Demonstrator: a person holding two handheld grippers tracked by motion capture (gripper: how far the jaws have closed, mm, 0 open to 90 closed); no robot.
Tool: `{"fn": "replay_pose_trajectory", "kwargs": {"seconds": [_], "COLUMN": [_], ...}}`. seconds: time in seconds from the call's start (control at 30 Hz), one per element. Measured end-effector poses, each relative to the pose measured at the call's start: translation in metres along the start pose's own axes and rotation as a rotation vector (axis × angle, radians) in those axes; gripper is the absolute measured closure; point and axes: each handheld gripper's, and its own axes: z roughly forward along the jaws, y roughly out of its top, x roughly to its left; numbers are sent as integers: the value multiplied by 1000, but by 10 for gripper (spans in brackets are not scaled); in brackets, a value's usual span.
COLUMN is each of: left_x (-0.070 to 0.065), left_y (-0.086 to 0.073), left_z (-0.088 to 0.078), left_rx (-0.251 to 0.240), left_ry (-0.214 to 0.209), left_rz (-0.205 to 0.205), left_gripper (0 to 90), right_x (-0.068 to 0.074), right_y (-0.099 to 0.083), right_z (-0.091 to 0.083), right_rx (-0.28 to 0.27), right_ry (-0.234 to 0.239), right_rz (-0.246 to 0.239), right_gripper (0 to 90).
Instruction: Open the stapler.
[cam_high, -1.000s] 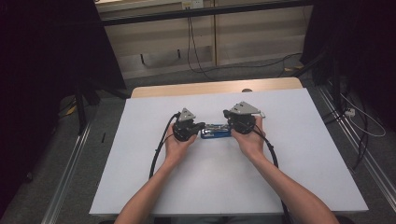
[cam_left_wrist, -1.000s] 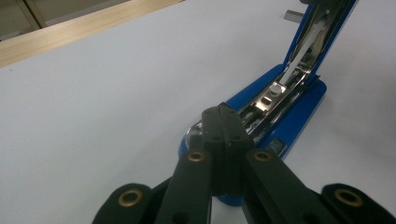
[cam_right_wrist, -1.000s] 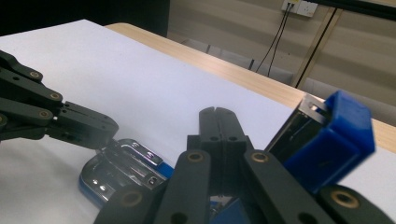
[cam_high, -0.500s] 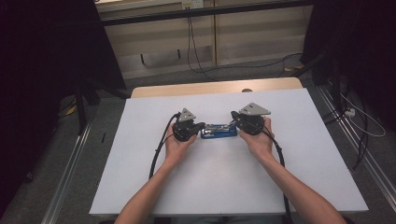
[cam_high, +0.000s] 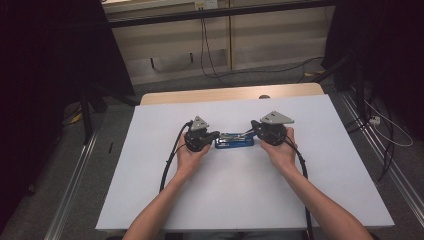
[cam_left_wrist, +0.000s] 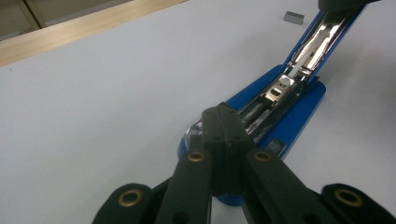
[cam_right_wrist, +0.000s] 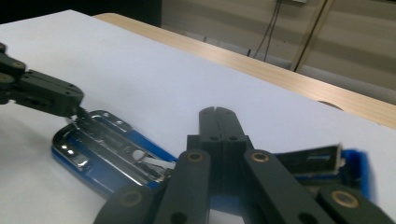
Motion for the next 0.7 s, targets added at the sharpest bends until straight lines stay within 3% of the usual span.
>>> {"fn": "replay_pose_trajectory", "kwargs": {"seconds": [0.3, 0.7], "left_x": [0, 0], "left_y": [0, 0], "left_z": [0, 0], "left_rx": [-2, -3], "left_ry": [2, 1], "left_rz": [-4, -4], "left_gripper": [900, 900], "right_x": [-9, -13], "right_y": [-7, -13], "right_z": [-4, -4], "right_rx": [15, 40], "right_ry": [-12, -13], "right_rz": [30, 30], "right_gripper": [900, 900]}}
